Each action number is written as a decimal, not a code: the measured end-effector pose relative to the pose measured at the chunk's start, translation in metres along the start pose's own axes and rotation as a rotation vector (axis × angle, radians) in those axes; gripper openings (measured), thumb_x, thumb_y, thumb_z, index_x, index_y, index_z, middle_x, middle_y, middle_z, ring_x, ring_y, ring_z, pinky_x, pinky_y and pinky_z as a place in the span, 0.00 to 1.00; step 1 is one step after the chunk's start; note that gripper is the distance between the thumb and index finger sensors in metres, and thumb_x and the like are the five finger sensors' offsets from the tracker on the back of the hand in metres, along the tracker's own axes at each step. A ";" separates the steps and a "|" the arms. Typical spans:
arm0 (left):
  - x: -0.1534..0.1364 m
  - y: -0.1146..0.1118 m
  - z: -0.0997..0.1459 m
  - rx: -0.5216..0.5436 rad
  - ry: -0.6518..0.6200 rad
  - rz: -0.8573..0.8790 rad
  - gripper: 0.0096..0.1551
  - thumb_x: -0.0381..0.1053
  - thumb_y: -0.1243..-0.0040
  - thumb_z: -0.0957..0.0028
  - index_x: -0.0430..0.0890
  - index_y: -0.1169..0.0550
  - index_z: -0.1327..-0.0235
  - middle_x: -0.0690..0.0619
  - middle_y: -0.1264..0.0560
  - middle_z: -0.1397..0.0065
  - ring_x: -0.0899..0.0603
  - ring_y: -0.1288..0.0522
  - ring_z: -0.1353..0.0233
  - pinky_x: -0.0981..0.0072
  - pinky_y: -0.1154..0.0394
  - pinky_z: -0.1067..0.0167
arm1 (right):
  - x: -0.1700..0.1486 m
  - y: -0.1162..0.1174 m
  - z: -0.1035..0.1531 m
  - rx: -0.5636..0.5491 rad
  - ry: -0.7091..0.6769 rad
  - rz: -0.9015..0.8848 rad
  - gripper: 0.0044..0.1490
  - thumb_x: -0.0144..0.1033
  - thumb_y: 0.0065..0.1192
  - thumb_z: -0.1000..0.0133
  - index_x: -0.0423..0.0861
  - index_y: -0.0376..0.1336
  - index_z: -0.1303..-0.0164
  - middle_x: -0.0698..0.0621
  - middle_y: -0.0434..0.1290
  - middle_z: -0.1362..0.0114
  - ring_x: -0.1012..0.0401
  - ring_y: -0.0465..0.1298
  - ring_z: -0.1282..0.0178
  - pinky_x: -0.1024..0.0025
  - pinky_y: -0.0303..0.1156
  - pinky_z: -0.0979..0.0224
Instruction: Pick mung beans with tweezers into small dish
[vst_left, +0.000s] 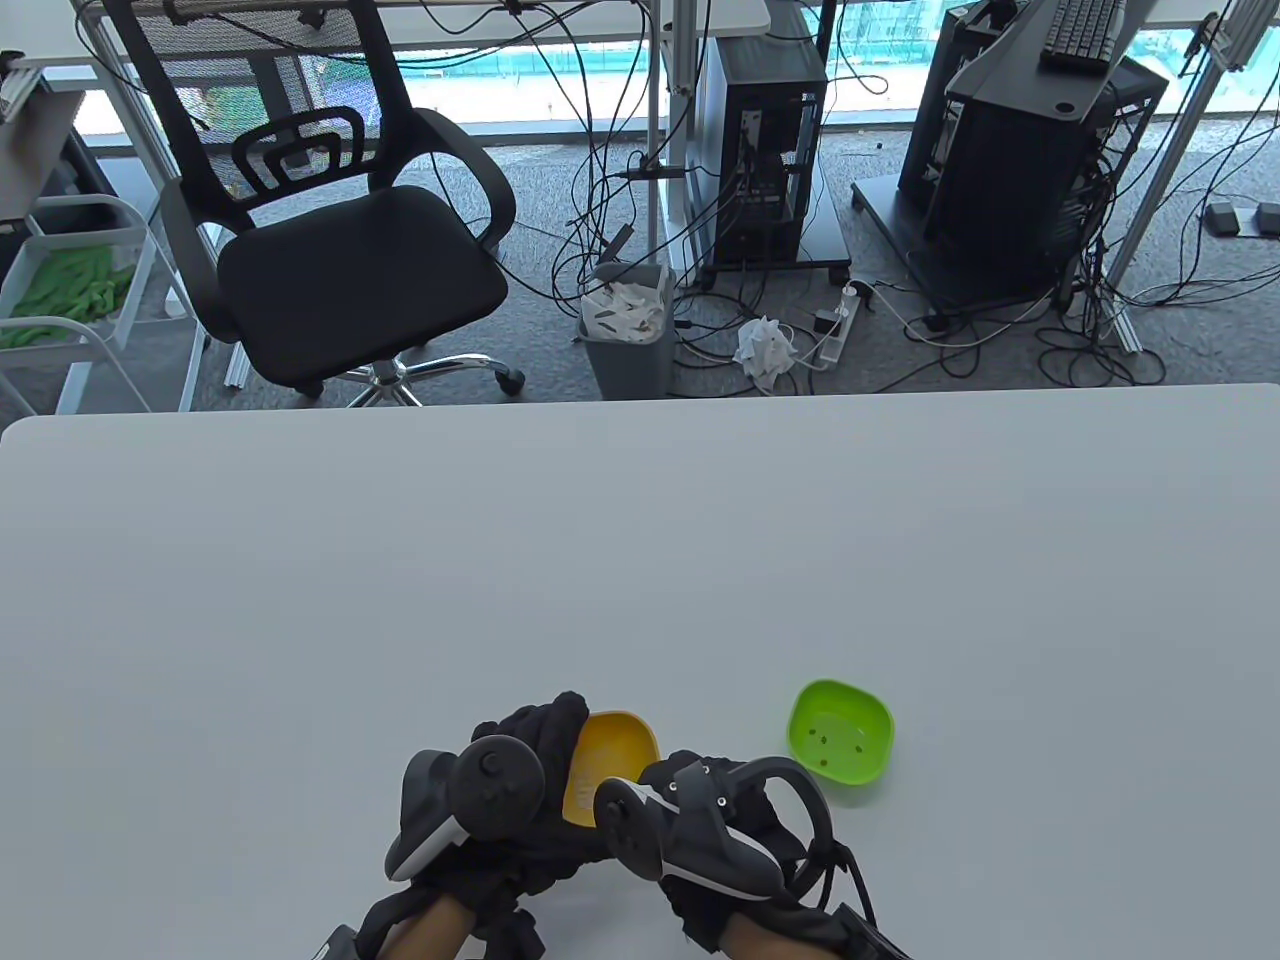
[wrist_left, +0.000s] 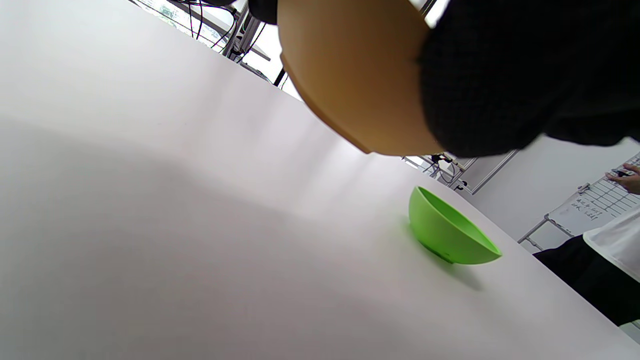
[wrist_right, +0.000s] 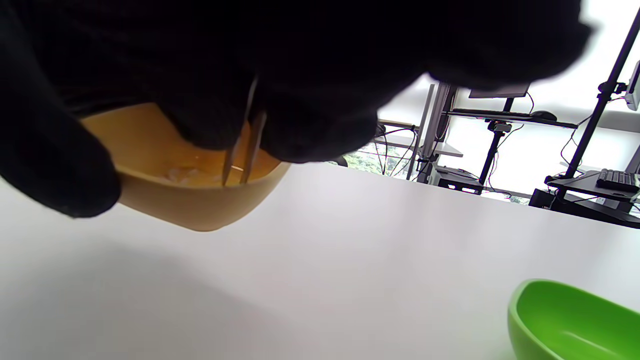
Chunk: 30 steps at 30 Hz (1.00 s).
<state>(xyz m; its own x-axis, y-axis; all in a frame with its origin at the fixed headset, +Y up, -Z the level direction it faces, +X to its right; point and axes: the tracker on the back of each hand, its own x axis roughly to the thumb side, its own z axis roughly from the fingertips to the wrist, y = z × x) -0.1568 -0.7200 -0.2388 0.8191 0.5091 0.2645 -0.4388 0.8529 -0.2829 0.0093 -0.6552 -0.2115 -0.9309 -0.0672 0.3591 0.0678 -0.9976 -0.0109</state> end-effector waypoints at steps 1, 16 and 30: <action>0.000 0.000 -0.001 -0.002 0.002 0.001 0.75 0.69 0.22 0.63 0.44 0.54 0.16 0.43 0.49 0.14 0.29 0.50 0.15 0.28 0.60 0.24 | 0.000 0.001 0.000 0.004 -0.001 -0.003 0.21 0.39 0.73 0.48 0.37 0.79 0.56 0.42 0.83 0.60 0.66 0.78 0.72 0.65 0.81 0.64; 0.001 -0.003 -0.002 -0.009 0.005 0.002 0.75 0.69 0.22 0.63 0.44 0.54 0.16 0.43 0.49 0.14 0.29 0.50 0.15 0.28 0.60 0.24 | -0.017 -0.007 0.010 -0.106 0.036 -0.121 0.21 0.39 0.73 0.48 0.38 0.80 0.57 0.42 0.83 0.61 0.66 0.78 0.73 0.66 0.81 0.64; 0.000 -0.001 -0.001 0.000 0.001 0.005 0.75 0.69 0.22 0.63 0.44 0.54 0.16 0.43 0.49 0.14 0.29 0.50 0.15 0.28 0.60 0.24 | -0.145 -0.022 0.053 -0.300 0.411 -0.409 0.21 0.39 0.73 0.48 0.37 0.80 0.57 0.42 0.83 0.61 0.66 0.78 0.73 0.66 0.81 0.65</action>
<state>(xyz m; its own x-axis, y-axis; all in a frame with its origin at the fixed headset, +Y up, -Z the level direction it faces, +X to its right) -0.1558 -0.7213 -0.2395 0.8170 0.5135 0.2623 -0.4431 0.8502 -0.2841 0.1616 -0.6228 -0.2138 -0.9257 0.3783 0.0044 -0.3690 -0.9004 -0.2303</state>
